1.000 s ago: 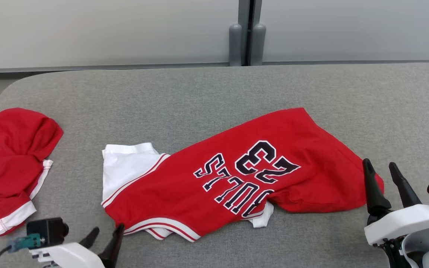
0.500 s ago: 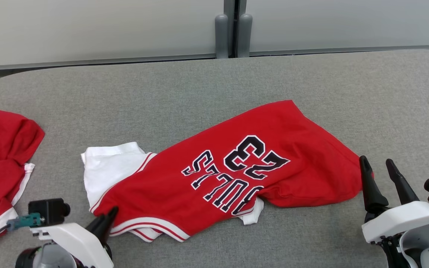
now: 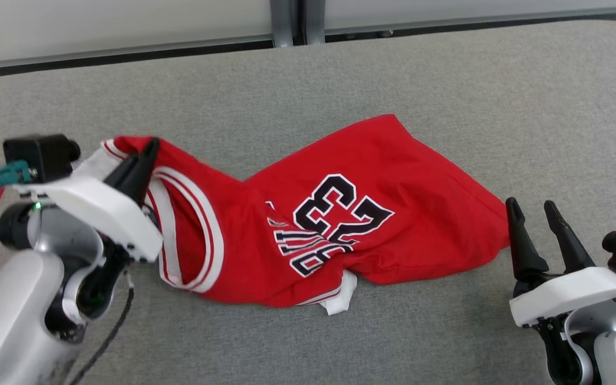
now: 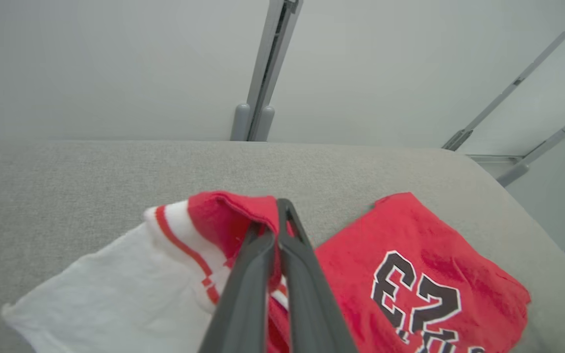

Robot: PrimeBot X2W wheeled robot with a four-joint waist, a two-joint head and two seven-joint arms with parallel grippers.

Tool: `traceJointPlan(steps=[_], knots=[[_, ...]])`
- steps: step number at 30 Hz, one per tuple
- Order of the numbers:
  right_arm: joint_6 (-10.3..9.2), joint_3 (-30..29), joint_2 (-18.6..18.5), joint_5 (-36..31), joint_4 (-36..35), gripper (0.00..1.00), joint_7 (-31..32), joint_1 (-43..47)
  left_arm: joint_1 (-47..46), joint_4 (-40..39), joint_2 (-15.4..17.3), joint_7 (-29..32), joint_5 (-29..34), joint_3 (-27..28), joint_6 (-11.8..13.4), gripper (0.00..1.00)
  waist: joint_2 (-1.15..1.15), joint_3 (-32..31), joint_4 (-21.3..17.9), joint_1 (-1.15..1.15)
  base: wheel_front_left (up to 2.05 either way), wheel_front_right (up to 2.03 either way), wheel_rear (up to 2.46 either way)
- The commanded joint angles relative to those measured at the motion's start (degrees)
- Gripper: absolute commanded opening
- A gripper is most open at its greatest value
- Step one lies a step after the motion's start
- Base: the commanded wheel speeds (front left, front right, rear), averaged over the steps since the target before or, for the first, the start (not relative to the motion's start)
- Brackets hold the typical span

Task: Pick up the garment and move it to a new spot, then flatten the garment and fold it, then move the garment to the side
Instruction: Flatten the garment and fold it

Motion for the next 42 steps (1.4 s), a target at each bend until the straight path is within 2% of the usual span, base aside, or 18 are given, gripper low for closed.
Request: traceJointPlan(steps=[1,6,9,14,15,16,17,23,29,34,42], knots=[[0.12,0.17,-0.31,0.04,0.19,1.00,-0.68,-1.16,-4.47,3.22,-0.74,0.02,1.25,-0.09,0.17,0.00,0.00,2.36,-2.15,0.00,0.00,0.00,0.00],[0.12,1.11,-0.28,-0.11,0.77,1.00,-1.24,-3.19,-14.74,16.21,-4.52,-1.26,3.16,-0.86,-1.31,0.00,0.00,5.31,-4.56,0.00,0.00,0.00,0.00],[0.12,1.58,-0.29,0.06,1.12,1.00,-1.63,-3.77,-17.89,22.28,-5.78,-2.93,4.43,-1.24,-1.84,0.00,0.00,5.95,-5.32,0.00,0.00,0.00,0.00],[0.12,2.08,-0.29,0.03,2.46,1.00,-2.09,-4.73,-23.36,36.21,-10.25,-9.27,6.66,-3.26,-6.40,0.00,0.00,5.80,-5.96,0.00,0.00,0.00,0.00],[0.13,2.34,-0.26,-0.11,2.60,1.00,-2.07,-4.86,-24.05,38.69,-11.02,-10.50,6.71,-3.52,-7.35,0.12,0.00,5.49,-5.92,0.00,0.00,0.00,0.00],[0.12,2.51,-0.26,-0.23,2.79,1.00,-2.08,-4.98,-24.53,41.09,-11.83,-11.38,6.68,-3.77,-8.31,0.76,0.00,5.09,-5.82,0.00,0.00,0.00,0.00],[0.12,2.50,-0.28,-0.34,3.08,1.00,-2.09,-4.99,-24.79,43.29,-12.81,-12.15,6.63,-4.15,-9.39,1.00,0.00,4.54,-5.62,0.00,0.00,0.00,0.00],[0.12,1.49,-0.28,-1.08,4.02,1.00,-1.47,-2.84,-24.09,49.47,-15.08,-16.97,7.15,-5.59,-13.39,1.00,0.00,-0.18,-2.57,0.00,0.00,0.00,0.00],[0.12,0.75,-0.30,-1.07,3.72,1.00,-0.39,-0.41,-17.50,46.82,-13.46,-17.08,6.19,-6.59,-15.37,1.00,0.00,-5.14,-0.06,0.00,0.00,0.00,0.00],[0.12,-0.23,-0.31,-1.02,2.73,1.00,0.45,2.25,-4.44,34.76,-10.35,-15.39,4.48,-7.23,-12.71,1.00,0.00,-8.07,1.23,0.00,0.00,0.00,0.00],[0.12,-1.42,-0.29,-0.73,1.61,1.00,1.20,4.73,12.76,15.43,-6.80,-11.17,1.78,-8.49,-4.96,1.00,0.00,-9.88,1.54,0.00,0.00,0.00,0.00]])
